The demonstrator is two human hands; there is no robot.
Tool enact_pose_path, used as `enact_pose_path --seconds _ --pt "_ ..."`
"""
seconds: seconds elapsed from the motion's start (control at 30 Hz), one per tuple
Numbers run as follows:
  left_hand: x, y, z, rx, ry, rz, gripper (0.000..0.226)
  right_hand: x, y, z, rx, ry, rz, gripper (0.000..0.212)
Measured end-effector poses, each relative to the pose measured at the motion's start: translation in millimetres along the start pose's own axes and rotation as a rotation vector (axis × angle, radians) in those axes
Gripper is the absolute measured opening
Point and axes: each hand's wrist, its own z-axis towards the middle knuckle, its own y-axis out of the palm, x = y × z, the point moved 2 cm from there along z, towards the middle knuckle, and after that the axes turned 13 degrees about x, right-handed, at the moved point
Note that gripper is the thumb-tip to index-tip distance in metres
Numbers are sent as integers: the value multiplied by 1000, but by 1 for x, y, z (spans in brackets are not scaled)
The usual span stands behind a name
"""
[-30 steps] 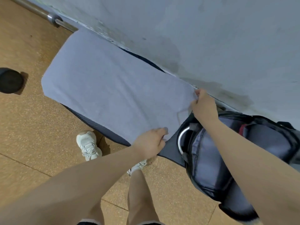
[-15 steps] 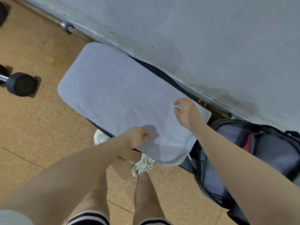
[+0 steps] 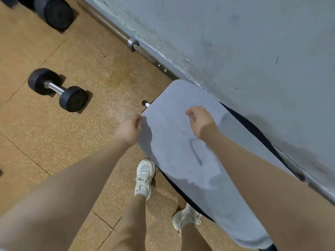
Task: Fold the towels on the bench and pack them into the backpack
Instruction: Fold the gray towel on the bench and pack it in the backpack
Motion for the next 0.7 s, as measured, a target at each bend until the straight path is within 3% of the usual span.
enact_pose_path --seconds 0.13,0.3,0.47,0.57,0.7 --pt "-22 5 31 -34 -38 -69 38 -52 28 36 41 -133 13 39" --pt "-33 19 50 -165 -49 -100 34 -90 54 60 -77 -231 74 35" --pt "-36 10 58 -231 71 -40 24 -110 68 65 -330 -433 -339 36" --pt "-34 -3 56 -261 106 -206 21 -119 62 64 -337 -535 -520 28" --pt "-28 -21 48 -267 198 -292 19 -119 36 77 -341 -583 -551 21"
